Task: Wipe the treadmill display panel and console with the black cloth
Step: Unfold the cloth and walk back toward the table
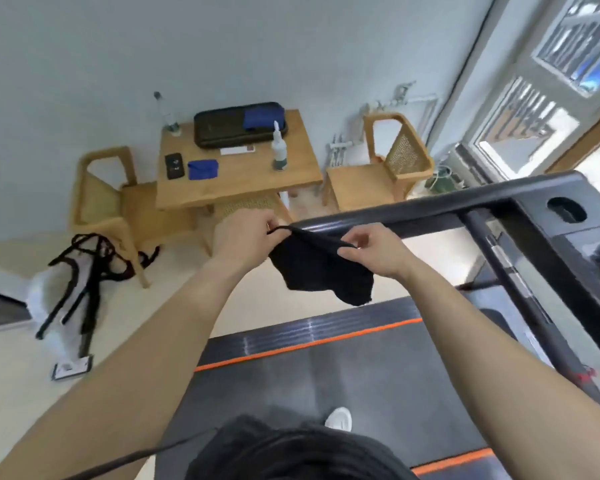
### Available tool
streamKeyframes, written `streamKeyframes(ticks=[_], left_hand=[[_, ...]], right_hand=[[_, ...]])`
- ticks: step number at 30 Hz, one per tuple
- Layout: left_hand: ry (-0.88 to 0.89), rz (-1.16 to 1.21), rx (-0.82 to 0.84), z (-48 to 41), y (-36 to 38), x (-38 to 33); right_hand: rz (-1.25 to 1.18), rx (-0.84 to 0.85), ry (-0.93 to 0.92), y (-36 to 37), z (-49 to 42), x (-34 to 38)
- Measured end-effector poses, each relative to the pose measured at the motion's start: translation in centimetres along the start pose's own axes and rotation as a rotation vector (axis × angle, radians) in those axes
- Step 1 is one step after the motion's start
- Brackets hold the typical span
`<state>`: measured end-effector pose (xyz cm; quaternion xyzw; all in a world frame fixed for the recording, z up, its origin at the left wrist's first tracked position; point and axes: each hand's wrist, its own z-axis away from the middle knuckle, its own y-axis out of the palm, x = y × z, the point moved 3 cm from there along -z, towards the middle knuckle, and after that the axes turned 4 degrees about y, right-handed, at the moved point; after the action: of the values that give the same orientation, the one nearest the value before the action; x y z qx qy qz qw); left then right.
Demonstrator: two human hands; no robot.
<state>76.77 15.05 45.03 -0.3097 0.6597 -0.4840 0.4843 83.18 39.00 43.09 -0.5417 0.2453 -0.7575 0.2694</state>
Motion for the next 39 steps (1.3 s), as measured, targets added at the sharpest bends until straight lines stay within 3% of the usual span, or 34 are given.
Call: streamKeyframes(ticks=[5, 11, 13, 17, 24, 31, 35, 39], left_hand=[[-0.201, 0.162, -0.127, 7.2, -5.1, 12.0], [-0.445, 0.262, -0.171, 17.8, -10.3, 27.2], [-0.507, 0.274, -0.168, 21.2, -11.3, 31.3], [-0.629, 0.386, -0.173, 28.7, -12.5, 39.6], [-0.920, 0.503, -0.273, 40.1, -12.4, 52.2], [-1.275, 0.615, -0.631, 46.6, -14.8, 62.0], [-1.373, 0.790, -0.645, 47.1, -16.7, 66.8], [-1.327, 0.972, -0.637, 45.9, -17.8, 71.2]], right_hand=[[0.137, 0.188, -0.186, 10.9, -2.6, 12.1], [0.371, 0.145, -0.330, 25.5, -3.3, 25.8], [0.300, 0.133, -0.344, 29.0, -3.4, 29.3], [-0.095, 0.268, -0.268, 36.8, -2.8, 36.4], [-0.285, 0.425, -0.249, 49.4, -1.3, 46.3], [0.112, 0.513, -0.292, 60.8, -4.9, 51.7], [0.245, 0.815, -0.107, 68.3, -5.0, 54.6], [0.068, 1.149, 0.113, 74.8, -3.4, 57.9]])
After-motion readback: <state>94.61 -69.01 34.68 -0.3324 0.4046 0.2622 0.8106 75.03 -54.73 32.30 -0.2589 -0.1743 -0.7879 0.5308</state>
